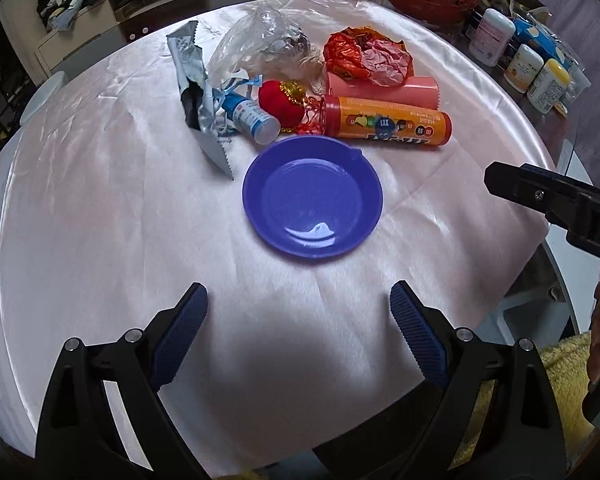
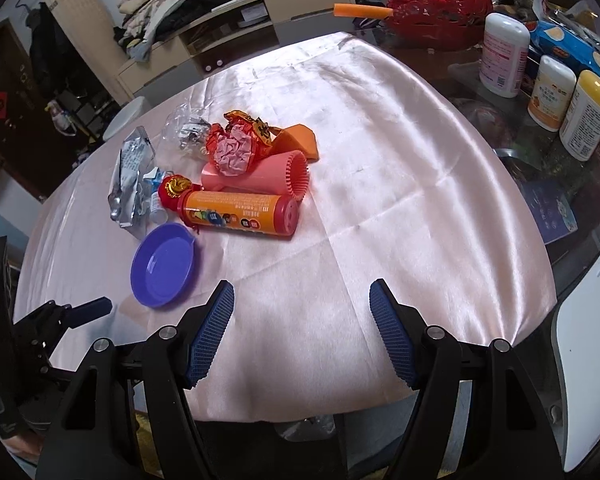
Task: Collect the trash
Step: 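Grasp the blue plate with the left tool, then grasp the orange candy tube with the right tool while the left tool holds the plate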
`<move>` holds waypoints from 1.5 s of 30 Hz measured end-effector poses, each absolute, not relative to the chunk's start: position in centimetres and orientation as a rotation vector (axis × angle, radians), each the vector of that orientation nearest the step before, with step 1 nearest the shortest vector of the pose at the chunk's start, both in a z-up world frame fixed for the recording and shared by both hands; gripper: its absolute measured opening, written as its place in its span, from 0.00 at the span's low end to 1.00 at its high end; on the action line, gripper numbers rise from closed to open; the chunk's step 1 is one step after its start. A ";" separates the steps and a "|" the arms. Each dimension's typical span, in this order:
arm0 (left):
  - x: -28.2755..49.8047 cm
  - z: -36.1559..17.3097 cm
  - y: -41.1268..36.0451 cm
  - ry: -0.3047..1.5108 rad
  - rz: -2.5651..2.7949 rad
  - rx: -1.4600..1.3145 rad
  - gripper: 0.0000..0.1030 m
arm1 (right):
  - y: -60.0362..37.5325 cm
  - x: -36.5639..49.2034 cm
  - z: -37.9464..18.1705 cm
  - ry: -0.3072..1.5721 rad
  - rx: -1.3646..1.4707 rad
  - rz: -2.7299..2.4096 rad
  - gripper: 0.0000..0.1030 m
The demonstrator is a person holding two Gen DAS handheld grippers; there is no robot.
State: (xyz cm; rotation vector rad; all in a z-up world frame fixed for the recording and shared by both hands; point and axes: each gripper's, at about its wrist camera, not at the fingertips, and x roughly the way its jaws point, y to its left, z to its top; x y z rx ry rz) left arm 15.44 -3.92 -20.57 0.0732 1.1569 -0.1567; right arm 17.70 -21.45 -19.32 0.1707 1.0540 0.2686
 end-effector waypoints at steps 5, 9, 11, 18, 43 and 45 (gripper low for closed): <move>17.5 -21.1 -4.7 1.153 -0.151 0.073 0.85 | -21.6 19.2 -19.5 1.050 0.173 0.273 0.69; 19.0 -21.2 -5.3 1.143 -0.135 0.079 0.85 | -21.8 20.0 -19.5 1.045 0.173 0.280 0.69; 19.6 -21.3 -5.4 1.139 -0.127 0.079 0.85 | -21.7 20.4 -19.5 1.046 0.168 0.289 0.69; 20.8 -20.9 -3.6 1.120 -0.091 0.060 0.73 | -20.0 21.6 -19.7 1.035 0.137 0.354 0.72; 20.5 -20.1 3.5 1.124 0.022 0.003 0.72 | -12.6 20.4 -19.8 1.079 0.040 0.569 0.67; 20.4 -20.1 4.1 1.126 0.029 0.000 0.72 | -12.1 19.8 -19.9 1.093 0.039 0.577 0.67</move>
